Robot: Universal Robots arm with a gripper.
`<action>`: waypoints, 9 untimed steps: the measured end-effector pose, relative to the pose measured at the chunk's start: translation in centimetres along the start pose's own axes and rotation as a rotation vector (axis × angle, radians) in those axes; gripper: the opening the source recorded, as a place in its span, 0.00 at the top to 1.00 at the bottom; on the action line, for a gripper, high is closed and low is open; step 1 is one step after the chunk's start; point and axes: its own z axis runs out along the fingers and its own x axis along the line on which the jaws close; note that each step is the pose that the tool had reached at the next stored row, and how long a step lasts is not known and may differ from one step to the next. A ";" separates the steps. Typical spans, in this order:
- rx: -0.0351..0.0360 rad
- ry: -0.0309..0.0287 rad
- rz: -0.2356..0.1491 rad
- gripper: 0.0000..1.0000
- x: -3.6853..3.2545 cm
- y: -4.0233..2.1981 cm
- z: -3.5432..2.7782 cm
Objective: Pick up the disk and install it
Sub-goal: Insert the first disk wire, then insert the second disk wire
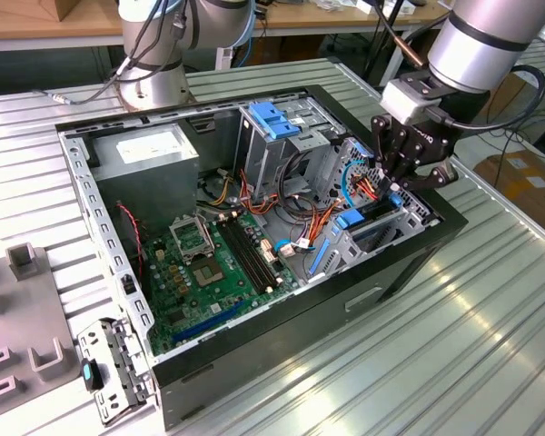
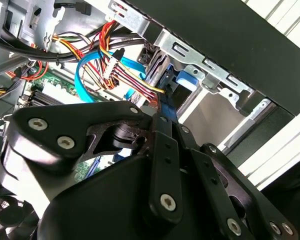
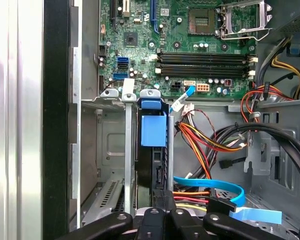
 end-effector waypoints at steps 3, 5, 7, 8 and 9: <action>0.0000 0.0000 0.000 0.89 0.00 0.01 0.00; 0.0000 -0.0001 0.000 0.89 0.00 0.02 0.00; 0.0000 0.0000 0.000 0.89 0.00 0.04 0.00; 0.0000 -0.0001 0.000 0.89 0.00 0.10 0.00; 0.0000 0.0000 0.000 0.89 -0.01 0.26 -0.01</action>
